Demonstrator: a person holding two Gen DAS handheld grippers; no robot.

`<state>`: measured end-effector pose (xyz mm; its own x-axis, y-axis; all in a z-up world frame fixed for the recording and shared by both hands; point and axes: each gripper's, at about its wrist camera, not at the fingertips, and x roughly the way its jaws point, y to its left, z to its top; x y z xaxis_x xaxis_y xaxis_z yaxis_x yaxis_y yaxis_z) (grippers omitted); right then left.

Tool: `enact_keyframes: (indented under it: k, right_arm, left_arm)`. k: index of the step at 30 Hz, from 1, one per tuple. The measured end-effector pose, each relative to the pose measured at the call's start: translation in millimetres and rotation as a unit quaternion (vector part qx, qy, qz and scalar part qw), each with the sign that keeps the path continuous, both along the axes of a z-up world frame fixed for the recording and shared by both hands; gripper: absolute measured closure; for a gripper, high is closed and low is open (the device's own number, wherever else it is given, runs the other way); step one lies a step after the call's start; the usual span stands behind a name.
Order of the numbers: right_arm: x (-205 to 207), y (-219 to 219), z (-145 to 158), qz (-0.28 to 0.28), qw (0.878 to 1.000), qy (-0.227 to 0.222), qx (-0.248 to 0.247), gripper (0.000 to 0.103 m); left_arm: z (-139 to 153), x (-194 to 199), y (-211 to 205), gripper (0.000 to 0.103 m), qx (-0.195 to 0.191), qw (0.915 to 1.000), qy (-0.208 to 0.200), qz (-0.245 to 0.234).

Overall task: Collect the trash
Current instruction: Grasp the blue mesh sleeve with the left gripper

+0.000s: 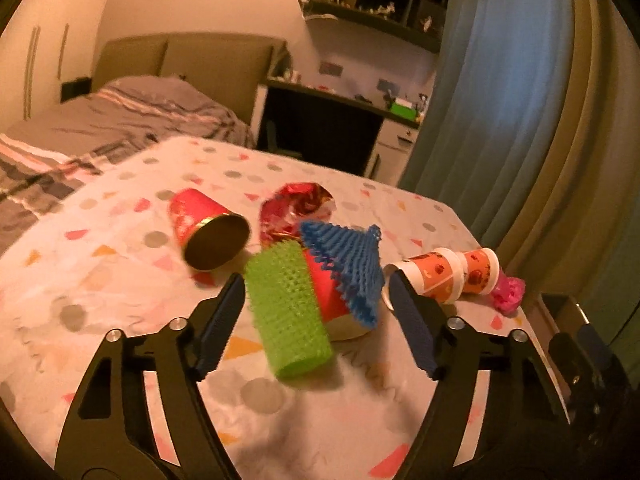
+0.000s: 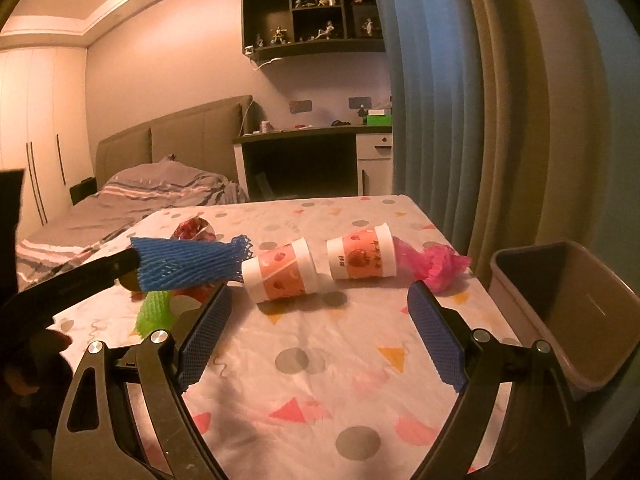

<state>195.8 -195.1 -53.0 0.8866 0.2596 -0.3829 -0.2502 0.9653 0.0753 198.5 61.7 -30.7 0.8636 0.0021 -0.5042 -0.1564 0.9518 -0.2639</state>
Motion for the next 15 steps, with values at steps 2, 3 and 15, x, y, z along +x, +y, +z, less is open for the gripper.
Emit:
enact_keyframes:
  k: [2,3,15]
  right_arm:
    - [5,3,-1,0.003,1.000,0.002,-0.004,0.017]
    - [8,5,-2,0.005,1.000,0.004,-0.007,0.017]
    - [38,16,-12,0.014,0.999,0.031,-0.026,0.017]
  left_arm:
    - [-5,11,-1,0.044,-0.006,0.9999,0.012,-0.007]
    - [-7,16,0,0.050,-0.011,0.9997,0.018,-0.012]
    - [-9,29,0,0.098,-0.056,0.9969,0.020,-0.052]
